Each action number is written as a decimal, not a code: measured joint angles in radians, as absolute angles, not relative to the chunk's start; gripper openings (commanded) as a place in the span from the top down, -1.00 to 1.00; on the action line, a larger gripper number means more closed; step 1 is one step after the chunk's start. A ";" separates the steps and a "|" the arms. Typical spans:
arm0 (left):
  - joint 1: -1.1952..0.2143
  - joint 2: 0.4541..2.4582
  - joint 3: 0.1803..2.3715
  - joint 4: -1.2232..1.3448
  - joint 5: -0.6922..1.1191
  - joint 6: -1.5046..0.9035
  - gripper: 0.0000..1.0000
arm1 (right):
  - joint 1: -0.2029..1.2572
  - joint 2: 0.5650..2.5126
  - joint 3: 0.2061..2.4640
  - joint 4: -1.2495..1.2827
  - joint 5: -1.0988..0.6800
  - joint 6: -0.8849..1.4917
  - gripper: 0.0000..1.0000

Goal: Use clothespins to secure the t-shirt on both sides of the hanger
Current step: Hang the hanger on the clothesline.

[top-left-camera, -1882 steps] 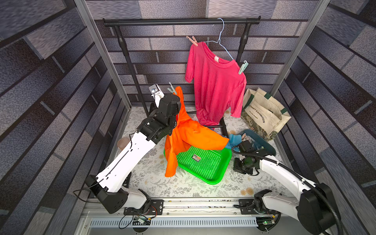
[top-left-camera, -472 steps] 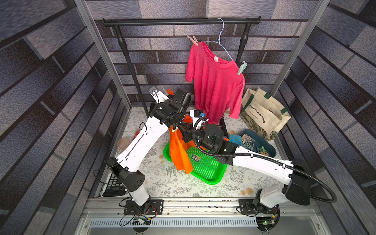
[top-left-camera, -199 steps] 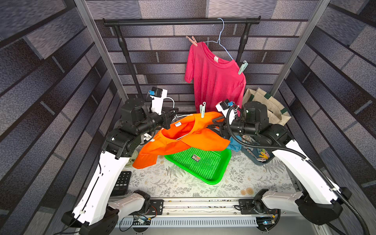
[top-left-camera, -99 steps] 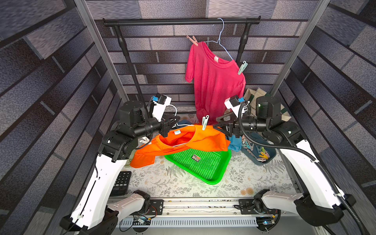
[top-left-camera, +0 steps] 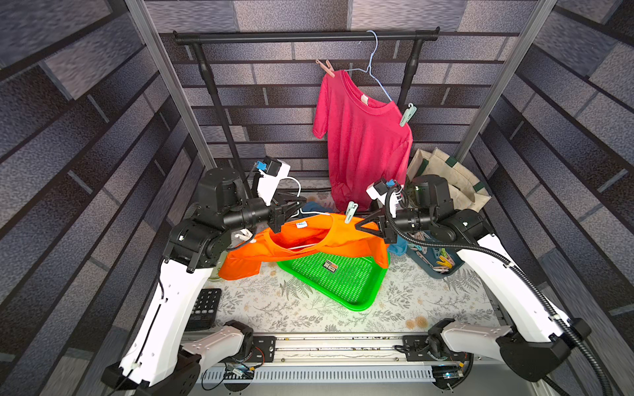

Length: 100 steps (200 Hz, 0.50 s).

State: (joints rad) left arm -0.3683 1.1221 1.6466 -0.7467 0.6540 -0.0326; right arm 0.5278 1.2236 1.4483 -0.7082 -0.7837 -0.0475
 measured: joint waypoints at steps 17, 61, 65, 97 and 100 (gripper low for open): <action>-0.366 1.133 1.648 -0.737 0.654 -0.042 -1.00 | 0.527 1.195 1.429 -0.681 -0.786 -0.028 1.00; -0.372 1.158 1.705 -0.725 0.353 -0.111 -1.00 | 0.521 1.146 1.409 -0.653 -0.619 0.023 1.00; -0.371 1.166 1.717 -0.727 0.299 -0.118 -1.00 | 0.521 1.144 1.409 -0.653 -0.603 0.027 1.00; -0.357 1.279 1.843 -0.783 -0.157 -0.179 -1.00 | 0.521 1.137 1.409 -0.645 -0.458 0.054 1.00; -0.355 1.289 1.850 -0.788 -0.184 -0.185 -1.00 | 0.521 1.137 1.409 -0.645 -0.440 0.058 1.00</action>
State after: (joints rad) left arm -0.3553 1.2888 1.8496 -0.7879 -0.1837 -0.1852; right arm 0.5213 1.1366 1.4090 -0.6445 -0.4404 0.0578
